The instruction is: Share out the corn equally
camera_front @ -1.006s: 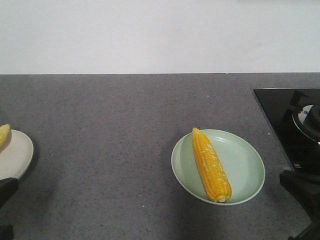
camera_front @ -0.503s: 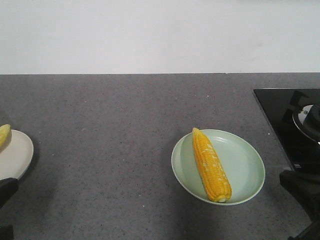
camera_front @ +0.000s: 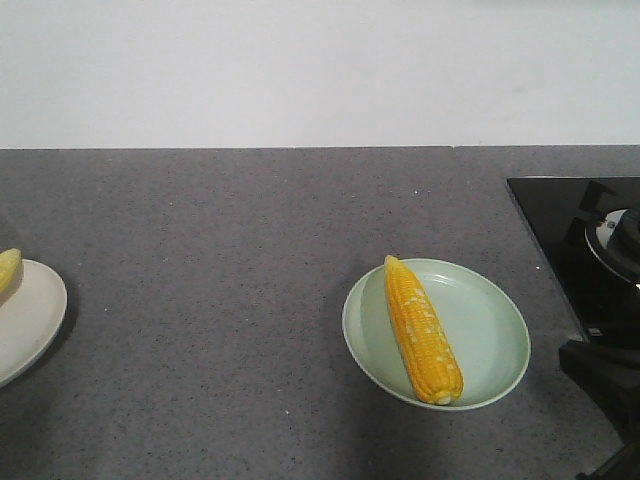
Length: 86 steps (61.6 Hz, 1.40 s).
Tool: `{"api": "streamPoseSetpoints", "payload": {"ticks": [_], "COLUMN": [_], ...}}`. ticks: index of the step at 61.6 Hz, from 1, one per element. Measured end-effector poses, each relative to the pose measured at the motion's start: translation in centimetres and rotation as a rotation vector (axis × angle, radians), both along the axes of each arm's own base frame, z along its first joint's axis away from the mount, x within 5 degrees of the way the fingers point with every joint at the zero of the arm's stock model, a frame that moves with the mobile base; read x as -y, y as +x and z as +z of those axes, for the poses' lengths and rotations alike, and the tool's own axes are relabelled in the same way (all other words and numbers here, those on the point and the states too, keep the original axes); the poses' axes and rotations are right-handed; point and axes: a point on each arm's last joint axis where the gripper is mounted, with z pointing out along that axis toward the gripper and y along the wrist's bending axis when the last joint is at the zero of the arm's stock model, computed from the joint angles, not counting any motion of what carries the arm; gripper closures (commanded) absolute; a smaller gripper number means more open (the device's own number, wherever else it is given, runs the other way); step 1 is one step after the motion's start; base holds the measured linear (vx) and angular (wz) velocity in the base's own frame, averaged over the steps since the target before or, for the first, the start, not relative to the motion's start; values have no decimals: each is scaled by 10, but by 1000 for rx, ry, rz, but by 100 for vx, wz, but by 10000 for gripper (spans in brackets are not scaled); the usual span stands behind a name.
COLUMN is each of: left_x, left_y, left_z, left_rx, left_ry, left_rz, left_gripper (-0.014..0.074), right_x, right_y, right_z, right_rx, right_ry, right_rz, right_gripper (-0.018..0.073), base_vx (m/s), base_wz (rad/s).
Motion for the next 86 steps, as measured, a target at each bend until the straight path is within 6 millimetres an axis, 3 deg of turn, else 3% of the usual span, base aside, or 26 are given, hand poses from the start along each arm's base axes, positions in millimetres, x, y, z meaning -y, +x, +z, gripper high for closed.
{"api": "streamPoseSetpoints", "payload": {"ticks": [11,16,30,86], "left_x": [-7,-8,-9,-8], "left_y": [-12,-17,-27,-29], "left_z": [-35,-42,-41,-45], "left_rx": [153,206,296,257], "left_ry": [-62,-68,11,50], "left_rz": [96,104,81,70], "left_gripper": [603,603,603,603], "right_x": [0,0,0,0], "right_y": [0,0,0,0], "right_z": [0,0,0,0], "right_rx": [-1,-1,-1,-1], "right_ry": [0,0,1,3], "right_rz": [1,0,0,0], "right_gripper": [564,564,564,564], "base_vx": [0,0,0,0], "base_wz": [0,0,0,0]}}
